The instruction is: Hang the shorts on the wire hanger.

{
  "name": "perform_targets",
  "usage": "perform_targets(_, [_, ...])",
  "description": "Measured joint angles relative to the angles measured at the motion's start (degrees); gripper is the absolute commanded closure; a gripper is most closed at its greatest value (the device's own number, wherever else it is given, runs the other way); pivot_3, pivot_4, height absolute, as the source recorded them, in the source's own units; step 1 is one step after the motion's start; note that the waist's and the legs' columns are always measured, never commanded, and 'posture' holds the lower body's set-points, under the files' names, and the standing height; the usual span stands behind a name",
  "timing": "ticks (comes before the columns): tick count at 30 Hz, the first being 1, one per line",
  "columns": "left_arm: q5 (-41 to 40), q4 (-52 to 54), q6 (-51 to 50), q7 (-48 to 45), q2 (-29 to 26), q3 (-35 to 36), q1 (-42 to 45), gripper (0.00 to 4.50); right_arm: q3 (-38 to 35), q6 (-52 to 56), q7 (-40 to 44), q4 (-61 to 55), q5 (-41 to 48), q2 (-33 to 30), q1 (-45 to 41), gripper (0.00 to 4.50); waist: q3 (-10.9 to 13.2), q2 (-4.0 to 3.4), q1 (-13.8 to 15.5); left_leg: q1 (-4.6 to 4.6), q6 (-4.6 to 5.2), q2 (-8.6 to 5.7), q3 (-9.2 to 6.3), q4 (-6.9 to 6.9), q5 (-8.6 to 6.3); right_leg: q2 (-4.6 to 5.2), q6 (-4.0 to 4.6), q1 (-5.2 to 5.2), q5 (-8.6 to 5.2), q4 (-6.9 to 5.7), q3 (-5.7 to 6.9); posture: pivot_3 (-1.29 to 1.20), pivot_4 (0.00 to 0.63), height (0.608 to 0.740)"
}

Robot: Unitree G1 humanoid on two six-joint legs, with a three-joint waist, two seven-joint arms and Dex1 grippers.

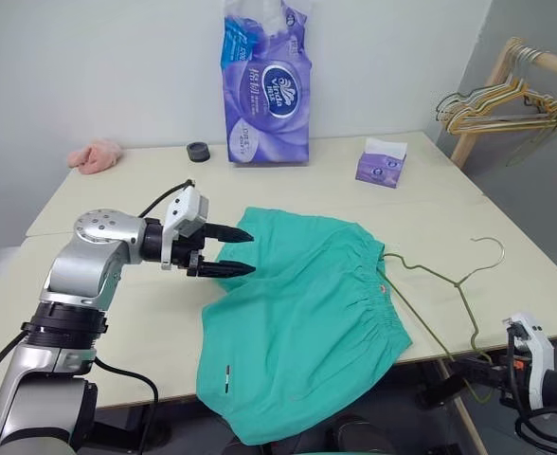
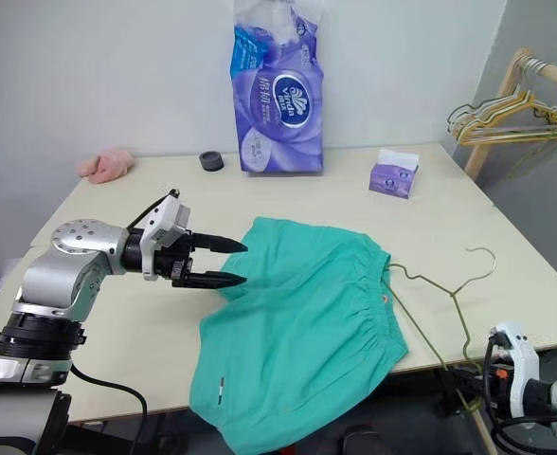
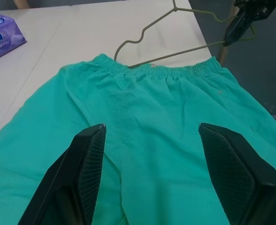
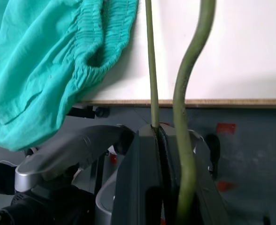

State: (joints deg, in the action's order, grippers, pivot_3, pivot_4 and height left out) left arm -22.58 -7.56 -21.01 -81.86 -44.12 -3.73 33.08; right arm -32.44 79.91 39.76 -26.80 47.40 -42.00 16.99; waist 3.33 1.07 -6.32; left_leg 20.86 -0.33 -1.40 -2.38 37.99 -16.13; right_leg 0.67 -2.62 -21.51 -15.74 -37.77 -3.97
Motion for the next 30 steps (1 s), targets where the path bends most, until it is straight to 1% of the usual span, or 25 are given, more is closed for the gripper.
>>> perform_targets(6, [0.06,-0.04,0.33,0.26,0.50,-0.01,-0.71,1.16,0.64,2.47,0.53,2.60,3.13,-1.20,-4.56,4.50,0.28,0.02,-0.09,-0.01,0.00,0.00,0.04,0.01,0.00,0.00,0.00,0.00,0.00,0.00,-0.04,-0.16,0.042,0.740])
perform_targets(11, [0.18,-1.76,0.47,1.18,0.79,-0.01,-0.51,1.16,3.78,3.69,0.82,5.45,4.17,-2.14,-10.23,4.50,0.54,0.04,-0.08,0.05,0.00,0.01,0.02,0.00,0.00,-0.02,0.00,-0.06,0.00,-0.01,-0.02,-0.15,0.045,0.740])
perform_targets(14, [0.17,-2.37,0.44,1.31,1.01,-0.01,0.52,1.16,6.70,4.06,0.34,5.78,4.51,-2.01,-12.23,4.50,0.63,0.11,-0.05,0.07,0.00,0.02,0.00,-0.01,0.00,-0.02,0.00,-0.08,0.01,0.00,-0.01,-0.15,0.045,0.740])
perform_targets(16, [0.16,-2.63,0.45,1.34,1.08,0.02,1.00,1.16,9.02,4.15,-0.16,6.40,4.47,-1.55,-13.20,4.50,0.66,0.12,0.00,0.07,0.00,0.02,0.02,-0.01,0.00,-0.01,-0.01,-0.08,0.01,0.01,-0.03,-0.15,0.048,0.740])
perform_targets(20, [0.17,-3.30,0.47,1.36,1.19,0.02,1.09,1.16,11.39,4.22,-1.64,8.03,4.42,0.26,-16.22,4.50,0.82,0.06,-0.05,0.07,0.01,0.02,0.04,0.01,0.00,0.00,-0.01,-0.10,0.01,-0.02,-0.05,-0.14,0.049,0.740])
perform_targets(28, [0.17,-3.71,1.45,1.87,1.62,0.14,1.36,1.16,12.33,3.53,-5.31,15.96,2.74,3.58,-24.45,4.50,0.86,0.05,0.00,0.15,0.00,0.03,0.03,-0.02,0.00,0.00,-0.01,-0.21,0.02,-0.04,-0.05,-0.14,0.044,0.740])
perform_targets(30, [0.17,-3.81,1.47,2.38,1.68,0.15,1.42,1.16,12.42,2.39,-5.82,18.04,1.90,3.57,-26.44,4.50,0.88,0.02,0.00,0.18,0.00,0.01,0.07,-0.02,0.00,0.03,-0.01,-0.24,0.02,-0.05,-0.07,-0.14,0.045,0.740])
